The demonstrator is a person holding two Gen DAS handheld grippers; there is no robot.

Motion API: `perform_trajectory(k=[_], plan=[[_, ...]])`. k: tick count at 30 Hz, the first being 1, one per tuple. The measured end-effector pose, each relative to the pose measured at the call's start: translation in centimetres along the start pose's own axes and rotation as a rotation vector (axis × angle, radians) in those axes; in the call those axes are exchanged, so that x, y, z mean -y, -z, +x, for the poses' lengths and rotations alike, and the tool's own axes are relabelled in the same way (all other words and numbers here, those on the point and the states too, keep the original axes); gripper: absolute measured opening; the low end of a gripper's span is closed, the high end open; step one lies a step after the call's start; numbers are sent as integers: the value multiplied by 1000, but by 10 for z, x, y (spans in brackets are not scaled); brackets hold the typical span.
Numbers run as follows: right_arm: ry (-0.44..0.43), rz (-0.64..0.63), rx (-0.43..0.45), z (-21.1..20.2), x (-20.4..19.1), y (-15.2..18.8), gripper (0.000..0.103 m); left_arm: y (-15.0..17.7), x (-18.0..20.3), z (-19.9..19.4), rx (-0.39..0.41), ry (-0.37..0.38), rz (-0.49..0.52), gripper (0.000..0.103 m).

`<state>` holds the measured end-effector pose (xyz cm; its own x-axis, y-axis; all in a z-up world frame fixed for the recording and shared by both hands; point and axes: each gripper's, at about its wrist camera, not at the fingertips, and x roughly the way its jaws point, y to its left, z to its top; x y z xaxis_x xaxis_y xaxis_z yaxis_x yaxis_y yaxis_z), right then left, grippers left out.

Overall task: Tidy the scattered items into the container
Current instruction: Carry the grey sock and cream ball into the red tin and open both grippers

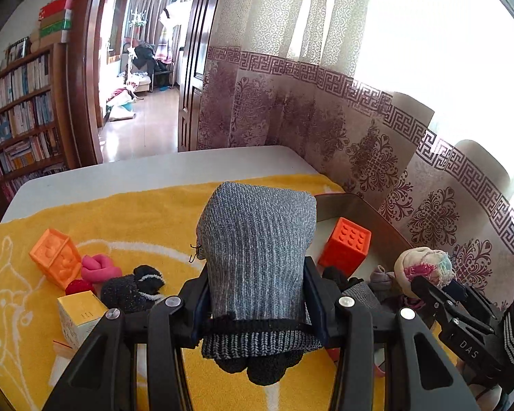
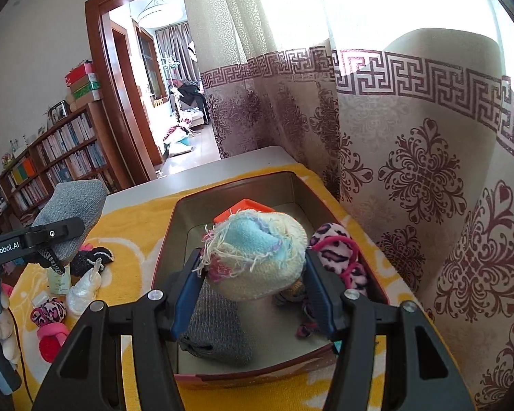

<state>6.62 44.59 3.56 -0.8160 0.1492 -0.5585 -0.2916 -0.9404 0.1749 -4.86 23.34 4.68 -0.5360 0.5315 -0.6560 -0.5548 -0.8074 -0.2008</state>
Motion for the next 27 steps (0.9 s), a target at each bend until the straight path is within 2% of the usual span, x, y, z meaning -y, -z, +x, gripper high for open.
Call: perform_trajectory(k=[6, 13, 16, 18, 19, 20, 27], plan=[[12, 1, 12, 2, 2, 3, 63, -21, 36, 35, -23, 56, 25, 48], [4, 13, 13, 3, 4, 5, 64, -40, 56, 77, -41, 74, 38, 49], [3, 29, 16, 3, 8, 6, 66, -44, 55, 95, -66, 79, 3, 53], [9, 38, 20, 3, 10, 5, 67, -43, 52, 104, -85, 87, -19, 59], [10, 43, 21, 2, 10, 5, 67, -42, 51, 105, -87, 95, -28, 68], [10, 47, 22, 3, 11, 5, 67, -40, 50, 104, -78, 99, -34, 70], [16, 47, 24, 2, 10, 6, 67, -33, 40, 94, -73, 90, -49, 70]])
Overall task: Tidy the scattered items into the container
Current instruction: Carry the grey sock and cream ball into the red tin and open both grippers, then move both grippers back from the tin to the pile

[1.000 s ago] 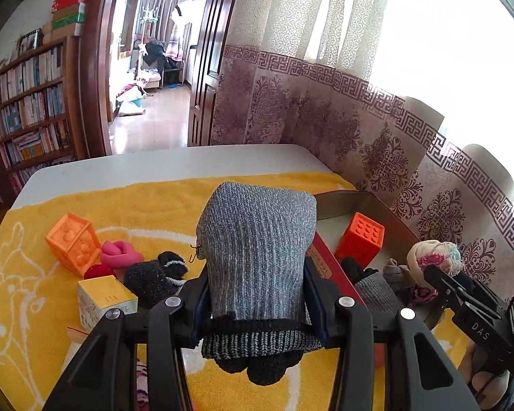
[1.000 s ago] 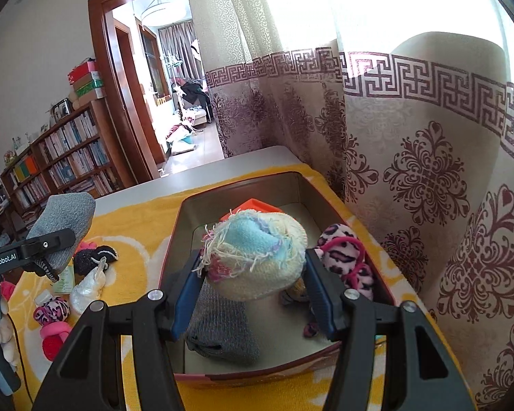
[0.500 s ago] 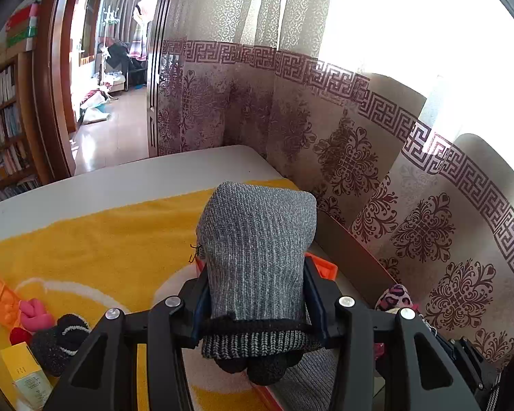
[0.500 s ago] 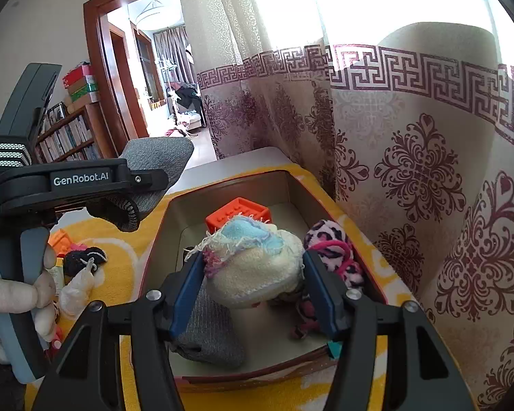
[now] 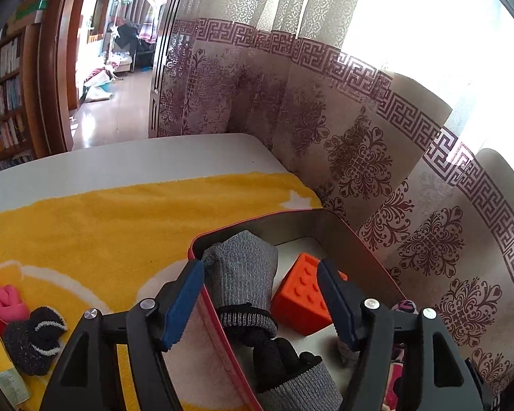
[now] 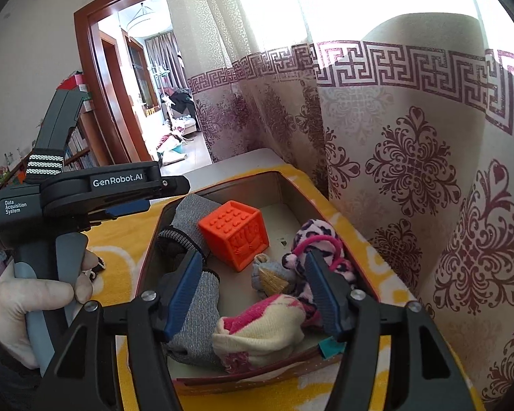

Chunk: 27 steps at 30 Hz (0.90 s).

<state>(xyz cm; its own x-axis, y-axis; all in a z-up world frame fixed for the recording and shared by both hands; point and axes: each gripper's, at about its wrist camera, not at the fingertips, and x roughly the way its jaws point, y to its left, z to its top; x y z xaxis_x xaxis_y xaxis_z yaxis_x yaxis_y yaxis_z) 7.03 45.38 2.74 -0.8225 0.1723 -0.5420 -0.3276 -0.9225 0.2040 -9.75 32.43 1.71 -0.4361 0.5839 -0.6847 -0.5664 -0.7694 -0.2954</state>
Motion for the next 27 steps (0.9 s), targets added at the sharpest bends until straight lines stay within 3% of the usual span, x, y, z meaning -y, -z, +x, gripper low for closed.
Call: perform_trajectory(k=[8, 11, 16, 27], plan=[[9, 0, 11, 0, 2, 0, 68, 16, -12, -18, -20, -19, -13, 70], [10, 0, 22, -1, 2, 0, 71, 23, -16, -29, -18, -23, -13, 79], [19, 0, 36, -2, 2, 1, 74, 32, -27, -53, -1, -35, -24, 79], [58, -18, 80, -4, -1, 5, 78, 60, -84, -106, 25, -82, -120, 79]])
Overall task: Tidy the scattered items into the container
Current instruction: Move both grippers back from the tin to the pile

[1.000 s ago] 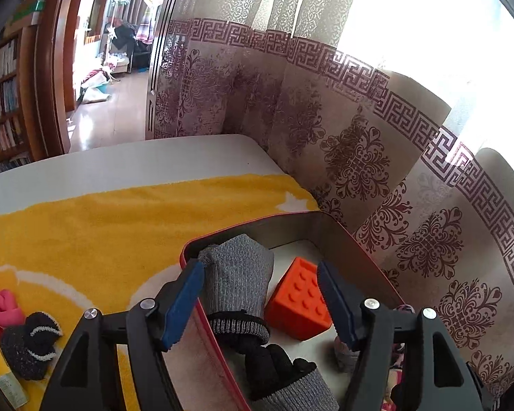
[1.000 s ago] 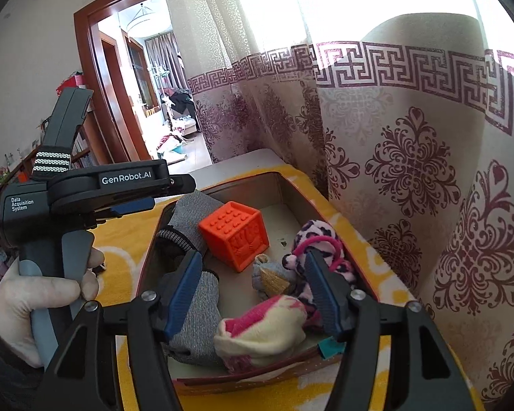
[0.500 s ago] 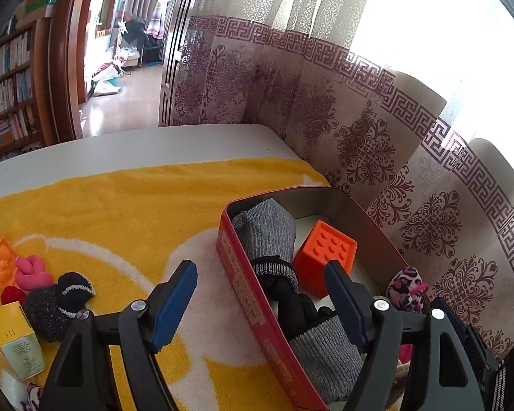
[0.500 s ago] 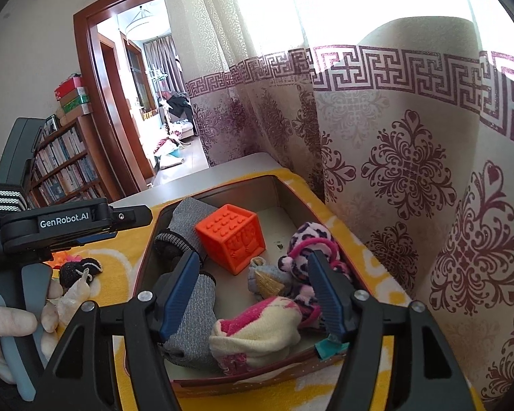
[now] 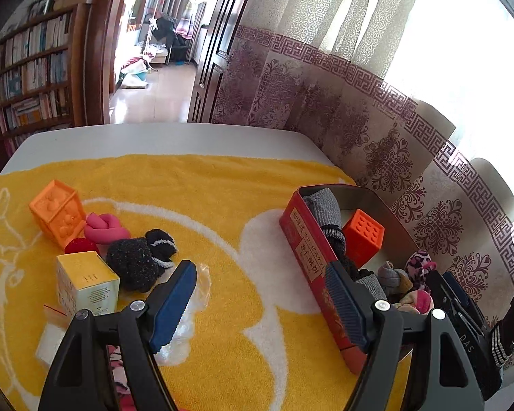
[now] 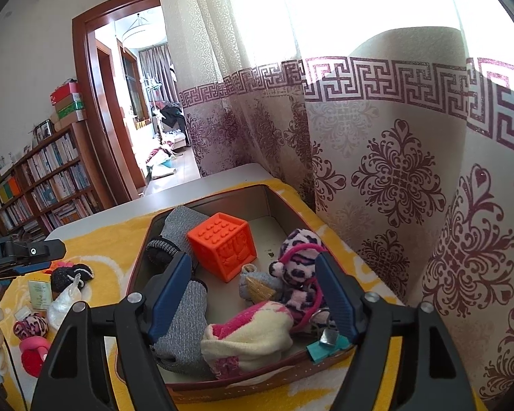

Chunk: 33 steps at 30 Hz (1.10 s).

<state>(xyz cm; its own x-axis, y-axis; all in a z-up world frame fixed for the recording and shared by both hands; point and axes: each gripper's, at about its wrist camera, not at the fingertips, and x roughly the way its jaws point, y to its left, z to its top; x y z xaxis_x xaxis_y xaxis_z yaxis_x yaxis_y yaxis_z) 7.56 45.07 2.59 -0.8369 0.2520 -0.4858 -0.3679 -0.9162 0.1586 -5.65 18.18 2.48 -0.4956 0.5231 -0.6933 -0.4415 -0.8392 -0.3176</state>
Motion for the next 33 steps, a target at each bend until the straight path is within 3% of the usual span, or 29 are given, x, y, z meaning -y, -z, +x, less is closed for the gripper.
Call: perform_trajectory(k=[12, 20, 27, 33], plan=[[10, -46, 11, -11, -20, -4, 79, 40, -110, -53, 57, -133, -187, 79], [-186, -98, -53, -29, -77, -1, 80, 58, -150, -61, 45, -172, -240, 79], [-423, -204, -188, -29, -146, 27, 81, 65, -163, -62, 38, -166, -254, 79], [-513, -248, -304, -17, -185, 56, 81, 68, -171, -62, 30, -161, -261, 79]])
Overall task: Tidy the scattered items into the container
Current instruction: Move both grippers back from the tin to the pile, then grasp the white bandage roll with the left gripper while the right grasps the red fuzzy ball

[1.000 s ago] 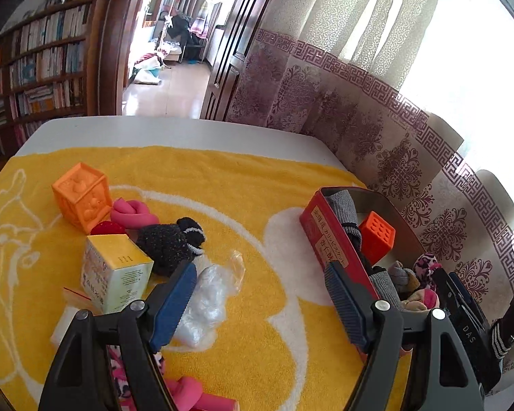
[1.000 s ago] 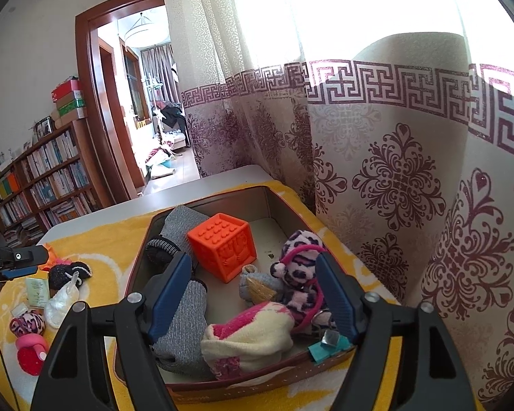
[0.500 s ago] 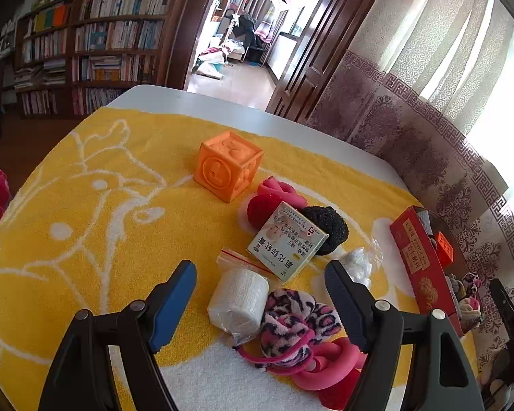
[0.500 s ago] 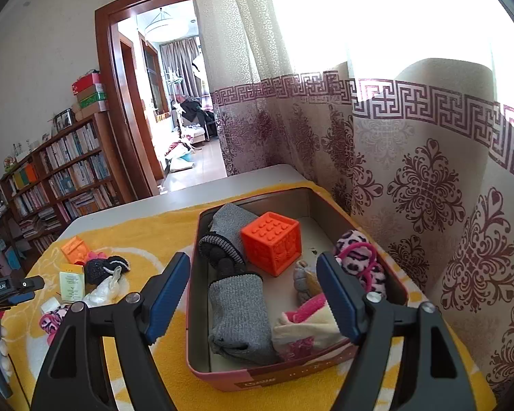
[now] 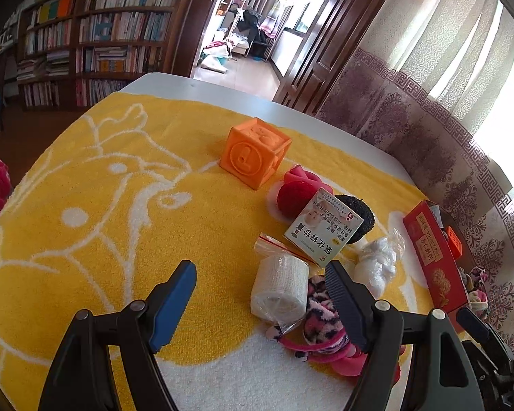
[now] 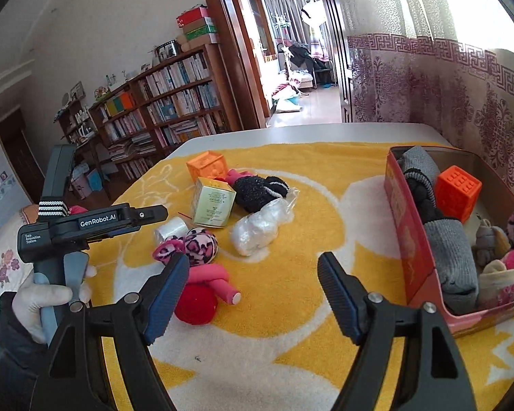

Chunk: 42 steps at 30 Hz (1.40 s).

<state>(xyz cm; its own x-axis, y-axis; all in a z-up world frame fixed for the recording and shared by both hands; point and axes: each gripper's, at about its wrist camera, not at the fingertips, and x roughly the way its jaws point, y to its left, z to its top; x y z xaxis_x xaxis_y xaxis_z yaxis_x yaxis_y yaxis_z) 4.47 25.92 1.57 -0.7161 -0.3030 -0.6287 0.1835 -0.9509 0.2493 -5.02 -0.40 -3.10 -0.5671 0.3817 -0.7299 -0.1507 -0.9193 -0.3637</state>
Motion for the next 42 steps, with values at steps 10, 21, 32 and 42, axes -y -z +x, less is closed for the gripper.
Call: perform_trajectory(k=[10, 21, 32, 42], plan=[[-72, -10, -100, 20, -26, 16, 81, 3, -8, 4, -19, 6, -13, 79], [-88, -55, -167, 40, -41, 22, 74, 2, -17, 6, -21, -7, -50, 79], [-10, -36, -189, 54, -29, 23, 42, 4, -16, 9, -28, -8, -38, 79], [45, 20, -136, 39, -6, 18, 42, 10, -4, 25, -67, -10, 41, 79]])
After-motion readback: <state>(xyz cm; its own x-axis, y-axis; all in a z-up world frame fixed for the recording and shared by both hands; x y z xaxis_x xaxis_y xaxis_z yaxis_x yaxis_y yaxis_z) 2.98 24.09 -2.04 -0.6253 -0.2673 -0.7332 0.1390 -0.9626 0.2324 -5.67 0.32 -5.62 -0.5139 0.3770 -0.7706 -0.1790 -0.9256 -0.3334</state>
